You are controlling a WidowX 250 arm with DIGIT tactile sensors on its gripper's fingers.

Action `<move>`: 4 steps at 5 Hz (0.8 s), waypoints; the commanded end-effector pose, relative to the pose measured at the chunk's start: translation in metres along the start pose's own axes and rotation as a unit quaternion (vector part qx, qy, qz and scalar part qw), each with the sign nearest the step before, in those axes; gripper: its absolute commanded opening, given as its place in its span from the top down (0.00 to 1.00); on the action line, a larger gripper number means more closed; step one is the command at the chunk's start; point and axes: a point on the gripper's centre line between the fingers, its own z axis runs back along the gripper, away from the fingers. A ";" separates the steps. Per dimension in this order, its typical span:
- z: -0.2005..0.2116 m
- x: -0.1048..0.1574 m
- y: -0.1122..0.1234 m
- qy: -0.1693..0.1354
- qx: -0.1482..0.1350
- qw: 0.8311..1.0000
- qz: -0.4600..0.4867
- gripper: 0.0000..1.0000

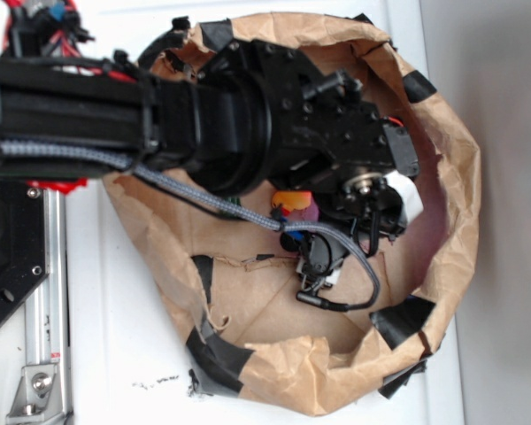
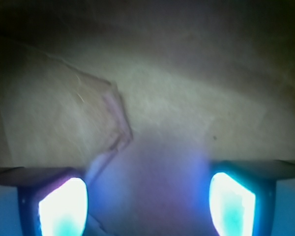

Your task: Grab the yellow duck.

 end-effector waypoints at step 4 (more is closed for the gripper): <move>0.001 -0.039 0.007 0.016 0.003 0.999 0.036 1.00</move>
